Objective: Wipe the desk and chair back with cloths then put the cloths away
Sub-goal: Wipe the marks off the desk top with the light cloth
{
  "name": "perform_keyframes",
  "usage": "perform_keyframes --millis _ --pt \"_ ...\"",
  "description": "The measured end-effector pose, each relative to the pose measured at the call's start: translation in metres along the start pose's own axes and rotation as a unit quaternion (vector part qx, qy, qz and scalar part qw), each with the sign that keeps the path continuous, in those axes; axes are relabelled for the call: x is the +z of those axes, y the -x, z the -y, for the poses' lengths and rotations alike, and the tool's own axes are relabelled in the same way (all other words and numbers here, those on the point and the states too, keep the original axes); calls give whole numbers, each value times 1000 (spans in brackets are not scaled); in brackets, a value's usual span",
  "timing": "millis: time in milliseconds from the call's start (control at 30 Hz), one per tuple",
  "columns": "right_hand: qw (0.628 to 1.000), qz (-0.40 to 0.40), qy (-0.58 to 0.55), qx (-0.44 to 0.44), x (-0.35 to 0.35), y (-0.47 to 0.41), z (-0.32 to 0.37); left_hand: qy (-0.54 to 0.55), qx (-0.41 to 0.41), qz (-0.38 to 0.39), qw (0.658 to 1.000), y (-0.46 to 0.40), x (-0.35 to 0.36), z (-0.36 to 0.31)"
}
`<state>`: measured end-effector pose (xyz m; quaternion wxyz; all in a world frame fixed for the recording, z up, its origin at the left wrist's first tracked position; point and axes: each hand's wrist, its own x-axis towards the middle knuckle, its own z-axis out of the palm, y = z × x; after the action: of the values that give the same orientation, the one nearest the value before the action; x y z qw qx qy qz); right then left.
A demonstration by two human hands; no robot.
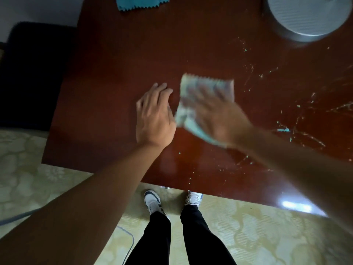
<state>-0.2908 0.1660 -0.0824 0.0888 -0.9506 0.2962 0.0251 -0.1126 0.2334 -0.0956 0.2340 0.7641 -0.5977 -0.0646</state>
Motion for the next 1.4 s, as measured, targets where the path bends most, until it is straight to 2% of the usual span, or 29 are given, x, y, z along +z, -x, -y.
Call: perform_keyframes --millis 67,133,333,433,467,500,600,633,667,833,933,967,1067,1133,1200,1300,1400 --pt "994 -15 -15 109 -9 -34 -28 14 -7 -11 1000 0 0 -1" --pt "989 -26 -16 142 -9 -48 -32 32 -11 -20 999 1 0 -1" --pt "1000 -29 -11 2 21 37 80 110 -26 -3 994 1 -11 3" --pt "998 17 -7 -57 17 49 79 86 14 13 996 11 -20 8" --pt "999 16 4 -51 14 39 66 67 29 16 997 17 -23 11" --pt "1000 10 0 -14 9 26 53 50 42 22 998 24 -24 15" --pt "985 -28 -18 170 -1 -5 24 30 86 43 995 42 -24 27" --pt "980 -35 -16 195 0 -8 30 36 95 45 994 42 -24 28" --pt "979 -36 -12 200 3 -3 46 51 93 46 993 42 -23 29" --pt "995 -33 -25 93 26 70 148 76 79 39 993 40 -24 29" --pt "997 7 -20 75 20 63 131 76 82 38 993 40 -25 29" --pt "995 3 -15 100 16 50 115 75 82 36 993 40 -24 29" --pt "966 -22 -24 258 3 8 60 75 79 36 993 40 -24 30" --pt "952 -34 -33 302 5 0 53 69 82 39 993 41 -22 31" --pt "953 -59 -30 295 15 10 85 63 83 41 994 40 -22 32" --pt "969 -68 -32 236 34 48 160 55 83 45 994 39 -23 32" --pt "983 -35 -33 175 34 67 167 71 83 39 993 41 -24 31"
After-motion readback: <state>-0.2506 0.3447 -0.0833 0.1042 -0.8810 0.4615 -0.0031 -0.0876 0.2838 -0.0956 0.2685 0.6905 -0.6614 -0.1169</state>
